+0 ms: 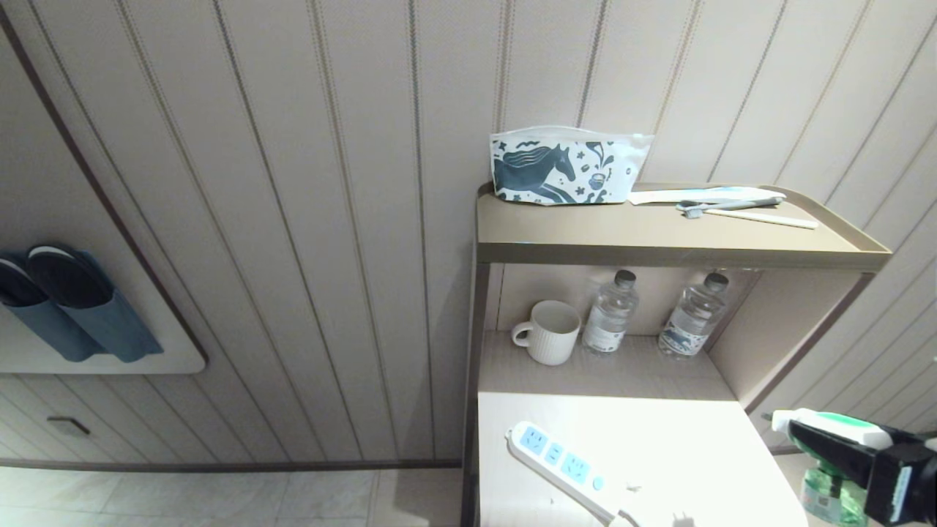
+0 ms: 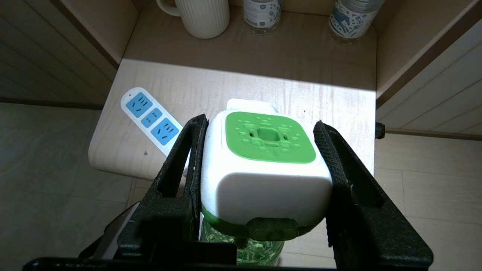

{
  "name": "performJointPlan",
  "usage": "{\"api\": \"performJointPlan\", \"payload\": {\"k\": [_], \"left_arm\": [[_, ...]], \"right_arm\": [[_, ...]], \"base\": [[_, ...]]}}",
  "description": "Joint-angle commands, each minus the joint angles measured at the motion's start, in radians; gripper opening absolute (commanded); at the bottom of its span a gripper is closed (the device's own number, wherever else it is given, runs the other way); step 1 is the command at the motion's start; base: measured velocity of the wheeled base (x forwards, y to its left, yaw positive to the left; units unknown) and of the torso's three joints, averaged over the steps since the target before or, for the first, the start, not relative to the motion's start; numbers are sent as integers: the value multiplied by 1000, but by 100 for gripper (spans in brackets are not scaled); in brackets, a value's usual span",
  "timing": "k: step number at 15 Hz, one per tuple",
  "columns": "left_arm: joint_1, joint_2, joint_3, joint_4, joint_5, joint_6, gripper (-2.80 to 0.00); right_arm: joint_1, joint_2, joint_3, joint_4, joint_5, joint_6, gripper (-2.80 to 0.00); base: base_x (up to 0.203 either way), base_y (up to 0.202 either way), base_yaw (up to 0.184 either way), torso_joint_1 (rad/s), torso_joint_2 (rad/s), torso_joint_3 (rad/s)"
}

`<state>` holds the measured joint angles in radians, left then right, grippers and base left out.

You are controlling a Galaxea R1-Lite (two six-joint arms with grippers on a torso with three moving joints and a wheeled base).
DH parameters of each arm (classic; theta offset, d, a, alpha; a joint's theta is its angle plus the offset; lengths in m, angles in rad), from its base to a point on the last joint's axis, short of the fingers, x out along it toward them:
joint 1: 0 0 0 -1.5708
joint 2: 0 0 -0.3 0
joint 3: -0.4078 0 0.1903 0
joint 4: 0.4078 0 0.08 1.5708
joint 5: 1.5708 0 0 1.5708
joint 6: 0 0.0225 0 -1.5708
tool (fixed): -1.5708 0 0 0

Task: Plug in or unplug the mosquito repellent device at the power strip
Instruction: Place the mosquito repellent liquid on the table

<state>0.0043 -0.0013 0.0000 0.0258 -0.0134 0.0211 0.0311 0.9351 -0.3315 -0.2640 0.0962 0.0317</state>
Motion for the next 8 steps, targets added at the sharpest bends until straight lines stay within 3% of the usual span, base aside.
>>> {"api": "performJointPlan", "payload": {"k": [1, 8], "left_arm": [[0, 1, 0, 0, 0, 0, -280], [0, 1, 0, 0, 0, 0, -280]], "right_arm": [[-5, 2, -4, 0, 2, 0, -280], [-7, -1, -3, 0, 0, -3, -280]], "base": [[0, 0, 0, 0, 0, 0], [0, 0, 0, 0, 0, 0]]}}
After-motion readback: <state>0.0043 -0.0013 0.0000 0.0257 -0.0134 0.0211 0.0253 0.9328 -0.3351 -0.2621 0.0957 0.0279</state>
